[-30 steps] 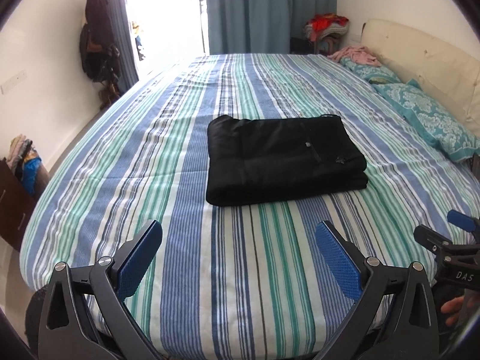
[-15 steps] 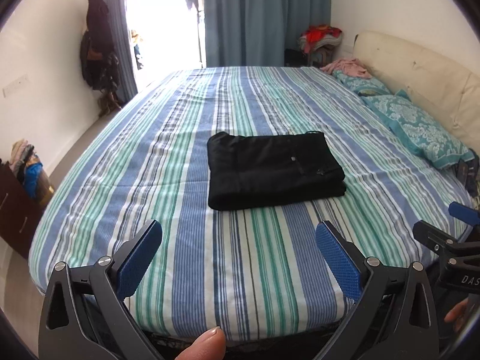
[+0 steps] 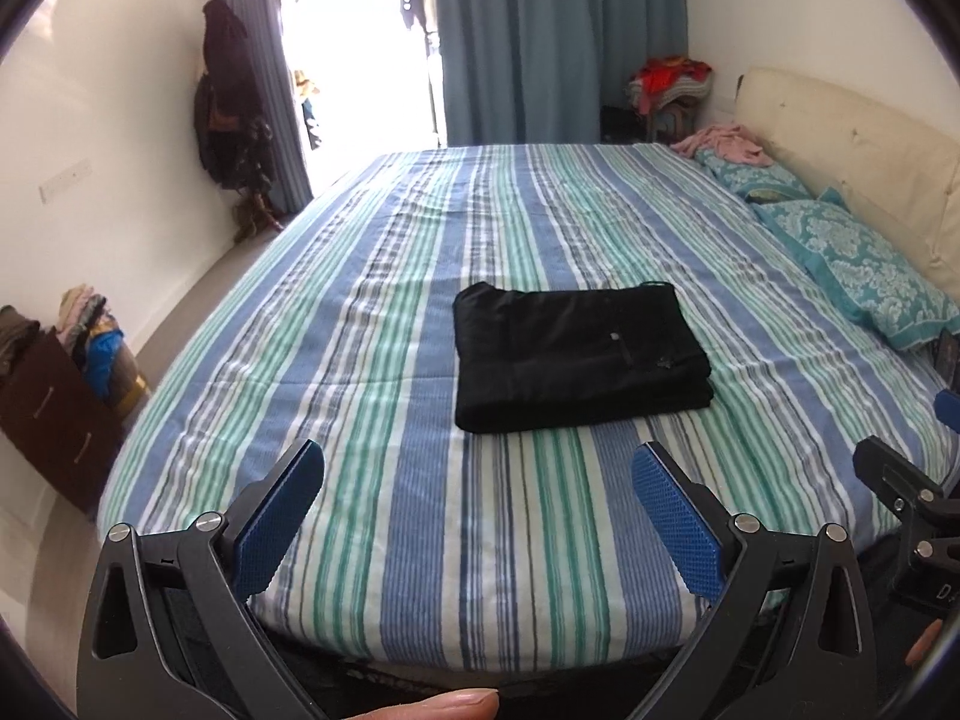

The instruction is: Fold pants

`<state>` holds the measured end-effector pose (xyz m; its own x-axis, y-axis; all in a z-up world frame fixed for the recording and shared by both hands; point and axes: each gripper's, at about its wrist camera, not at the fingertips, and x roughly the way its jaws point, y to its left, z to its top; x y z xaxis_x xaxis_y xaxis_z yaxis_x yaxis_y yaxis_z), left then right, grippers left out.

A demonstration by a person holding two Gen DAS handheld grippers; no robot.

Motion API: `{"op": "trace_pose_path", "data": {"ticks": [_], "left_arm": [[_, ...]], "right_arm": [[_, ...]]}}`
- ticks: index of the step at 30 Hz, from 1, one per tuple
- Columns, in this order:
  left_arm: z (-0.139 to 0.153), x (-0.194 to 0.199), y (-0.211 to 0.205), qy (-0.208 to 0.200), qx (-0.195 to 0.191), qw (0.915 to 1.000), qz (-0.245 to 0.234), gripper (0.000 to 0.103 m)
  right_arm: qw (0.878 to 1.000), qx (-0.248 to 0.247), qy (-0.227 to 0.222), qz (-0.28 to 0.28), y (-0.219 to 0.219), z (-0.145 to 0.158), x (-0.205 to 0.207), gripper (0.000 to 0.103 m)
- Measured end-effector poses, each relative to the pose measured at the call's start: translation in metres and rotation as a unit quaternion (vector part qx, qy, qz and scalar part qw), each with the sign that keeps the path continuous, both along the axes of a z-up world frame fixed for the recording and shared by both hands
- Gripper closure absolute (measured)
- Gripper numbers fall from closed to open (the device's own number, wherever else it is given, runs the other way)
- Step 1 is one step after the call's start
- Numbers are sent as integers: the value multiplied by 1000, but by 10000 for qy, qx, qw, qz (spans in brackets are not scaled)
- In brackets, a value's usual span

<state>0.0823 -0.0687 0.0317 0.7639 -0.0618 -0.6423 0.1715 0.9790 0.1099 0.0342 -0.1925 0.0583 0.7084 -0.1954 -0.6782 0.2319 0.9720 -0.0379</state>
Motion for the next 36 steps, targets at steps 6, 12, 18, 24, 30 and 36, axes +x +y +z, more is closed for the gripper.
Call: {"op": "trace_pose_path", "data": {"ticks": [6,12,18,24,30,36], "left_arm": [[-5,5,-2,481,229,9984,177,0],[-3,-4,-5,693,180,9974,63,0],[-2,-5,-5,806,120,9967,23,0],[-1,0,3,889,28,9958,199,0],[1,0,5,834,139,9961,250,0],[1,1,5,853,97,9960,230,1]], "right_arm": [[9998,-94,-153,66,5,7,-4,0],[9998,35,-209,37,0,18,-7,0],[9998,12,-182,73,3,31,-7,0],[9996,223,-110,133,3,27,-5,0],[9991,395,-34,181,4,22,-5,0],[9990,412,-6,161,3,20,-4,0]]}}
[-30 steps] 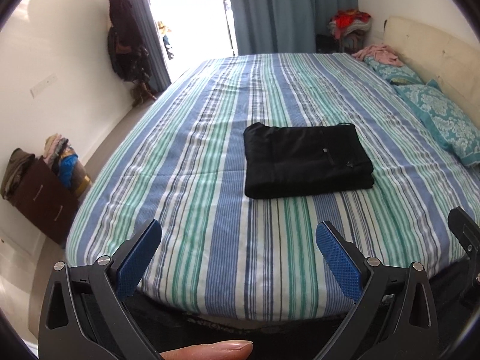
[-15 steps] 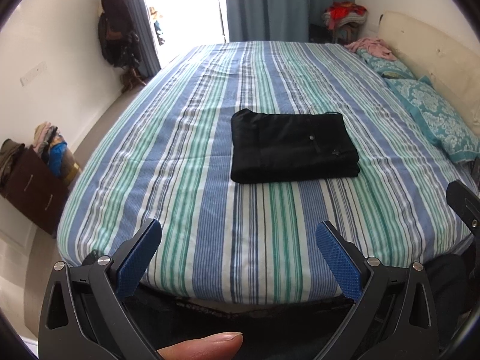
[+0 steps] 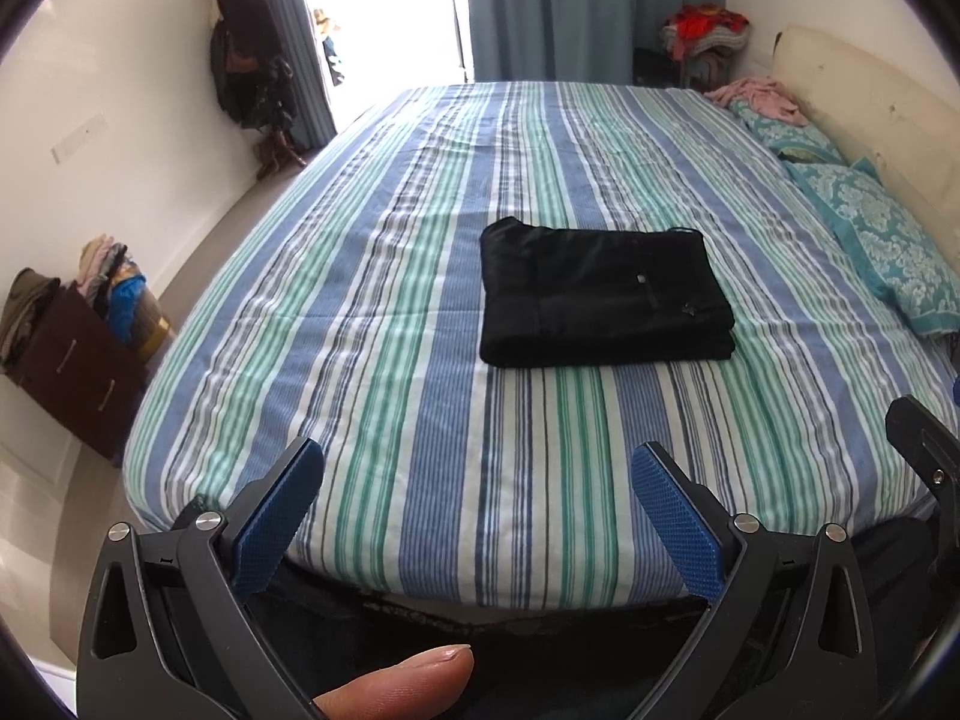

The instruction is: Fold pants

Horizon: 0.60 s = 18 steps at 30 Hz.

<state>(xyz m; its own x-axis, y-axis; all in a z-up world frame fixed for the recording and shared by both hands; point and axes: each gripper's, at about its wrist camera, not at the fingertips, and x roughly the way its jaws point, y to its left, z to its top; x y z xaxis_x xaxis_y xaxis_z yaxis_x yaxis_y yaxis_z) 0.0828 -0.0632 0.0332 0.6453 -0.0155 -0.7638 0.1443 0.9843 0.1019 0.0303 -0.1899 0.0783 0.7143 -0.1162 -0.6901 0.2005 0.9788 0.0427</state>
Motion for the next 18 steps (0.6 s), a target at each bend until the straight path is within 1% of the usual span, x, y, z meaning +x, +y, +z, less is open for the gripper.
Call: {"op": "trace_pose_path", "data": {"ticks": [7,18], "left_arm": [[1,-1,2,16,-57,10000,-30,1],[4,-2,0,-57,-23,10000,-64,1]], "right_arm": [[10000,54,-1,-7,-1,0,1,0],[10000,-45,-51,-21,0,5,-1,0]]}}
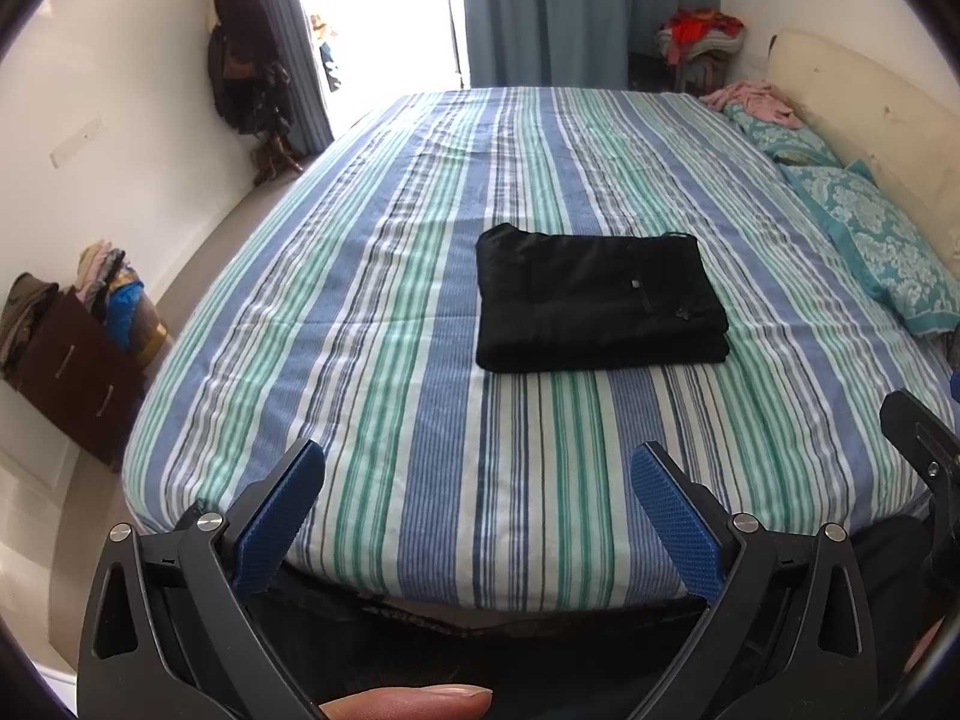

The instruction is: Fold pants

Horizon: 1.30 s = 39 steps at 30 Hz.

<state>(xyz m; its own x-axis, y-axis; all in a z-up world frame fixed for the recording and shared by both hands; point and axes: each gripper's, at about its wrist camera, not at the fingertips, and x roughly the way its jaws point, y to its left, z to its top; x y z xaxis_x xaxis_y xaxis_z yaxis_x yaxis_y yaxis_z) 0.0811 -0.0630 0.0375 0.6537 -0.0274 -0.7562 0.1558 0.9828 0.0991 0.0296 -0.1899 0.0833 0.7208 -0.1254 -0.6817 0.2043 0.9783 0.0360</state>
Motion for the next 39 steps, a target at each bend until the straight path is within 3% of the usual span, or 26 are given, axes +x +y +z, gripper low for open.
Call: {"op": "trace_pose_path", "data": {"ticks": [39], "left_arm": [[0,-1,0,-19,-26,10000,28,1]], "right_arm": [[9999,-162,13,-51,1,-4,-2,0]]}}
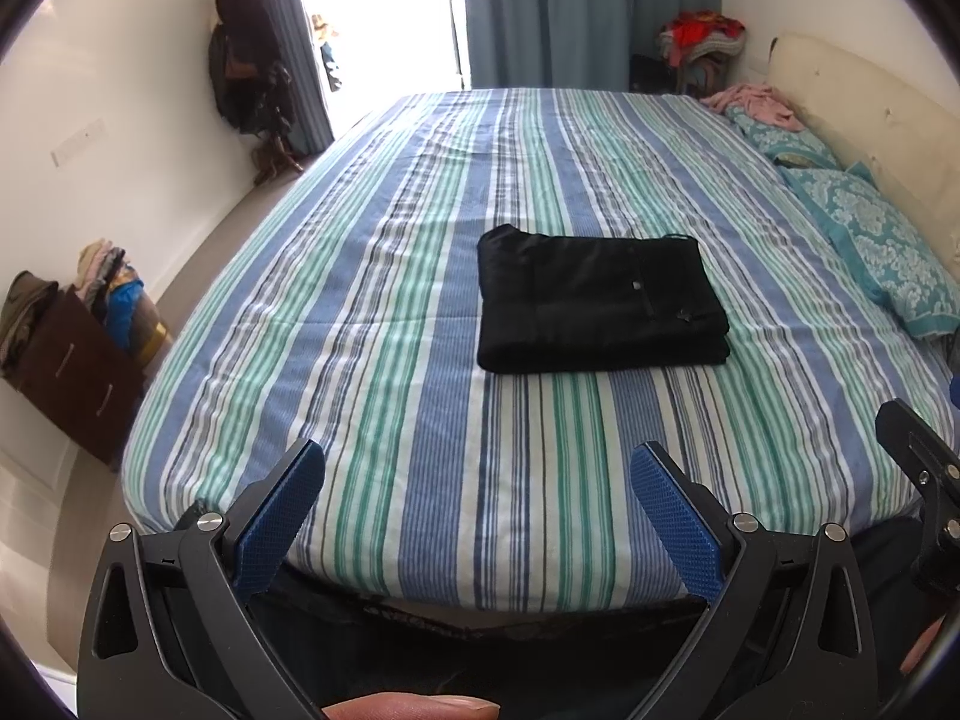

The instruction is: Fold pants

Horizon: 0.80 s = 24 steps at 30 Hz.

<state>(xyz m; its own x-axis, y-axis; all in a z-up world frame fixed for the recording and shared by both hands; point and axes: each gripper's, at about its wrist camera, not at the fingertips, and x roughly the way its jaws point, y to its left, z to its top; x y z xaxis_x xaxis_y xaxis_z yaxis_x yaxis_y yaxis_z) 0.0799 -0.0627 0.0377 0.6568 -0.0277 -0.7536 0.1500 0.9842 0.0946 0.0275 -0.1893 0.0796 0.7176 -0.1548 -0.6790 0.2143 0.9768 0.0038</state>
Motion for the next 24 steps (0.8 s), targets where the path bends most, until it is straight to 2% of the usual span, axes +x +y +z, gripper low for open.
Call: {"op": "trace_pose_path", "data": {"ticks": [24], "left_arm": [[4,-1,-1,58,-65,9999,-63,1]], "right_arm": [[9994,-256,178,178,11,5,-2,0]]}}
